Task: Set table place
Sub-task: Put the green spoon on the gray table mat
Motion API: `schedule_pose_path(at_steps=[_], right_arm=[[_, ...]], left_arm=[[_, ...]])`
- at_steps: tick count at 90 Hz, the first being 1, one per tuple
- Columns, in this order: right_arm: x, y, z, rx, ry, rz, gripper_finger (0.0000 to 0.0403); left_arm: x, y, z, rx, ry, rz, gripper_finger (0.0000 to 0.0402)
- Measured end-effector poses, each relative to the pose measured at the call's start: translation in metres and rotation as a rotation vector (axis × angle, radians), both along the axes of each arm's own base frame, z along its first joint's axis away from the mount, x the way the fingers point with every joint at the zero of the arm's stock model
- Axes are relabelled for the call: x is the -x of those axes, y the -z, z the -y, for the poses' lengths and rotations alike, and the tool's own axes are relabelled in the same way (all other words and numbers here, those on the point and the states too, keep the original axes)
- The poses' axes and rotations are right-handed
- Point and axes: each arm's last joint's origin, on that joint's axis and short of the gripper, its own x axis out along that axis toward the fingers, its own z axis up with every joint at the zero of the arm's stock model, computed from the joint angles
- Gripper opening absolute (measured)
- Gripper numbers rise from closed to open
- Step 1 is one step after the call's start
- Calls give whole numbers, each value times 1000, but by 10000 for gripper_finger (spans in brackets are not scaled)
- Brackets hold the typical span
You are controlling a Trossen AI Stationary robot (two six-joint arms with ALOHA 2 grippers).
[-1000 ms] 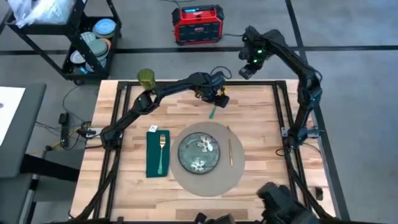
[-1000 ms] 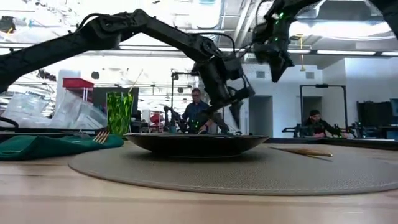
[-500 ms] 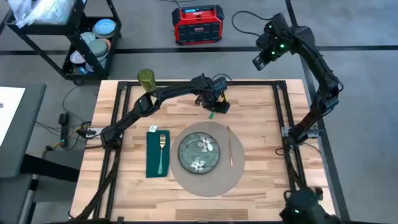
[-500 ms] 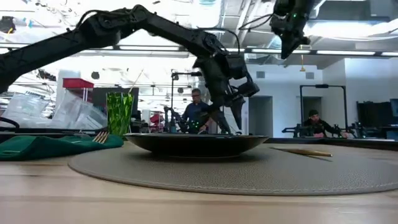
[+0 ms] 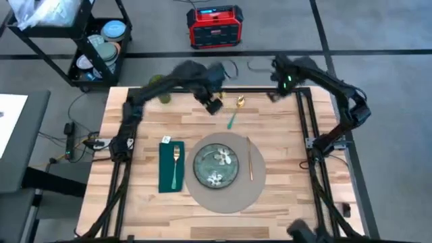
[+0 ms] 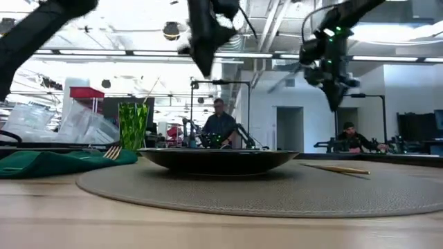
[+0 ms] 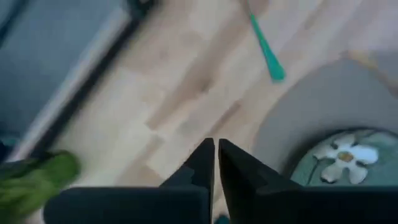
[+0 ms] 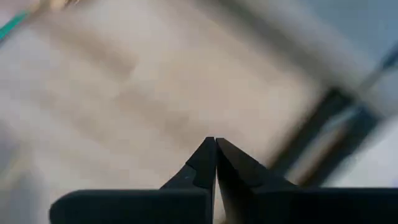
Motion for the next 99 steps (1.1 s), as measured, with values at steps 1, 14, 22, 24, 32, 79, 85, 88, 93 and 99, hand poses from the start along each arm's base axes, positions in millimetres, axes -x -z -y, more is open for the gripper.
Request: schedule_pose_path(at_steps=[1, 14, 22, 24, 32, 79, 85, 88, 93, 99], right_arm=[[-1, 4, -5, -2, 13, 7, 0], [-24, 56, -64, 43, 52, 211, 0], [-51, 68, -77, 135, -129, 487, 0], [-58, 66, -77, 166, -179, 551, 0], [-81, 46, -71, 238, -420, 719, 0], [-163, -24, 45, 492, -1204, -177, 94], [-165, -10, 45, 435, -1278, -227, 116], [-169, -3, 46, 429, -1298, -240, 127], [-171, 4, 45, 400, -1342, -259, 142], [-171, 6, 44, 376, -1405, -277, 157]], left_arm=[[3, -3, 0, -16, -2, 0, 7], [46, -47, -3, -170, -33, 48, 1], [73, -69, -3, -235, -35, 72, 1], [78, -72, -3, -245, -29, 73, 1], [91, -80, -6, -269, -22, 74, 1], [115, -90, -17, -303, -57, 70, 1], [115, -90, -17, -310, -40, 61, 1], [115, -90, -18, -310, -35, 56, 1], [115, -91, -18, -313, -31, 56, 1], [116, -90, -18, -314, -30, 51, 1]])
